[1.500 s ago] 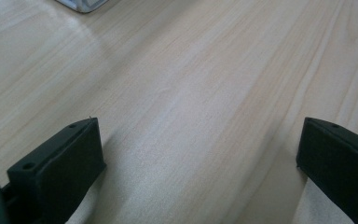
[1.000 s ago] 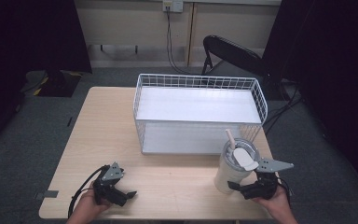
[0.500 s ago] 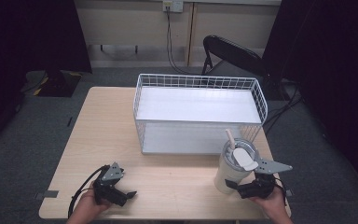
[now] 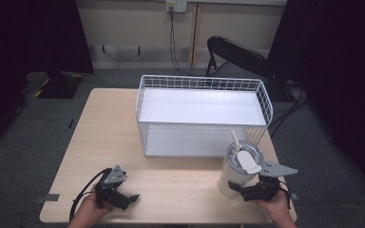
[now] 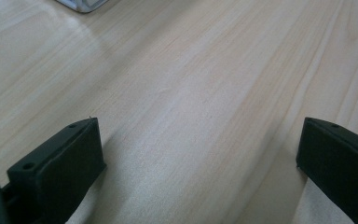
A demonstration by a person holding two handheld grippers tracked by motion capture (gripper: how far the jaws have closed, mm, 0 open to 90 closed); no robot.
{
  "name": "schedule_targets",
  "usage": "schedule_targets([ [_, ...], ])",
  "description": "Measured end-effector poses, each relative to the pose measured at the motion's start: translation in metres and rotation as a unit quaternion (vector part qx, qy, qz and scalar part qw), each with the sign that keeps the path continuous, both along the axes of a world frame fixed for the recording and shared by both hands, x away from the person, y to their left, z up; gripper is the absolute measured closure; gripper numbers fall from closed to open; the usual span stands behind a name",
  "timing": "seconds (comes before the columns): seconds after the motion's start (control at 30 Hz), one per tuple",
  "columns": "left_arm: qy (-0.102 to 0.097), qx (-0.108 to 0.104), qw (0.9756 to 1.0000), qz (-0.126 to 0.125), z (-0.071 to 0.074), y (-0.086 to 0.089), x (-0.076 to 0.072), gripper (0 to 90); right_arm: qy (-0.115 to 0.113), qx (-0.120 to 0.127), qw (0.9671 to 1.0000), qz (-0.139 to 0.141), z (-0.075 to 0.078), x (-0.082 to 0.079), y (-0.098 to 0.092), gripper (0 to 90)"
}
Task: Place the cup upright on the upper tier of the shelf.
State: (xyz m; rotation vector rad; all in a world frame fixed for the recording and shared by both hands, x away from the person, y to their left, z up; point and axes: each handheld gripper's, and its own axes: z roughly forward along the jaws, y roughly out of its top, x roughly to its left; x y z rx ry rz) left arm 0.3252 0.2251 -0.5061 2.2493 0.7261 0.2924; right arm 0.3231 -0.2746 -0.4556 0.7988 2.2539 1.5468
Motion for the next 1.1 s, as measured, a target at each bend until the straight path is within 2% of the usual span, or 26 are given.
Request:
schedule_targets([
  [0.4, 0.000, 0.000, 1.0000, 0.000, 0.0000, 0.0000, 0.0000, 0.0, 0.002, 0.011, 0.9999, -0.012, 0.0033, -0.0016, 0.0003, 8.2],
  [0.57, 0.000, 0.000, 1.0000, 0.000, 0.0000, 0.0000, 0.0000, 0.0, -0.002, 0.015, 0.9995, -0.027, 0.0047, -0.0045, -0.0008, 9.1],
  [1.1, 0.000, 0.000, 1.0000, 0.000, 0.0000, 0.0000, 0.0000, 0.0, -0.009, 0.009, 0.9996, -0.025, 0.0074, -0.0074, -0.0009, 9.9],
])
